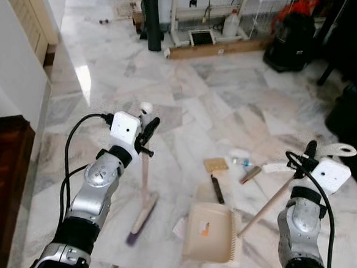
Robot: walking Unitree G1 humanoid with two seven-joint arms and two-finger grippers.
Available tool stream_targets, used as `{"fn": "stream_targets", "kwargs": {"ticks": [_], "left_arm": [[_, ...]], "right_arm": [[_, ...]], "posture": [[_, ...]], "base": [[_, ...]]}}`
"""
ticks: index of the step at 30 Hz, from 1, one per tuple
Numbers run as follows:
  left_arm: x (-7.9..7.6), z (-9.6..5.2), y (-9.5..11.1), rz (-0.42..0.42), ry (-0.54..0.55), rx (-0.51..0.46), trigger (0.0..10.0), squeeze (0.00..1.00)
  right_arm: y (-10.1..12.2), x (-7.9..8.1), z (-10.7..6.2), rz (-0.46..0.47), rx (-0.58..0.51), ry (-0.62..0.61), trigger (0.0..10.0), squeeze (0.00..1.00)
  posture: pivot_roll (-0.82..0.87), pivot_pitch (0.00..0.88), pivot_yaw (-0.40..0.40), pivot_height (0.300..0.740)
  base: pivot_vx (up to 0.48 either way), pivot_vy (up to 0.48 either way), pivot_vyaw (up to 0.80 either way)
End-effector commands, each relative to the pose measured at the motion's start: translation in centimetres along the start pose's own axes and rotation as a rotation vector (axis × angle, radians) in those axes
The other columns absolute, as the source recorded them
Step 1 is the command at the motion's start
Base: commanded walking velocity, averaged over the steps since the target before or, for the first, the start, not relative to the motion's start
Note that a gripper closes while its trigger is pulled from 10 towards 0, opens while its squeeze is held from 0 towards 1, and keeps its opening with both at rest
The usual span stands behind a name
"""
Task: Sweep floor
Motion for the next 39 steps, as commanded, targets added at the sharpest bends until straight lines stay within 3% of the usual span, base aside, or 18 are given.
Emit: {"fn": "stream_targets", "kwargs": {"ticks": [1, 16, 31, 39], "left_arm": [[0.7, 0.1, 0.9, 0.025, 0.013, -0.034, 10.0, 0.00], [0.8, -0.2, 0.8, 0.027, 0.012, -0.030, 10.0, 0.00], [0.8, -0.9, 0.7, 0.036, -0.003, -0.017, 10.0, 0.00], [0.9, -1.4, 0.7, 0.041, -0.007, -0.007, 10.0, 0.00]], "right_arm": [[0.5, 0.5, 0.0, 0.018, -0.027, 0.007, 10.0, 0.00], [-0.8, -0.2, -0.9, -0.011, 0.010, 0.007, 10.0, 0.00], [-2.4, -0.3, -2.2, -0.133, 0.042, 0.073, 10.0, 0.00], [-1.8, -0.5, -1.8, -0.160, 0.009, 0.075, 10.0, 0.00]], "posture": [[0.15, 0.102, 0.001, 0.740], [0.16, 0.111, 0.006, 0.740], [0.18, 0.152, 0.026, 0.740], [0.19, 0.174, 0.031, 0.740]], "base": [[0.000, 0.000, 0.00], [0.000, 0.000, 0.00], [0.000, 0.000, 0.00], [0.000, 0.000, 0.00]]}}
Point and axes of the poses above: a point about 5 cm out from each wrist's last joint towards the gripper, its own z axis pointing out of the wrist towards the gripper, its own y axis along the axis of the wrist's last joint, x = y × z, the point moved 5 cm from there along z, pointing out of the wrist towards the gripper, and after that the axes turned 4 degrees about z, right-handed, at the moved point
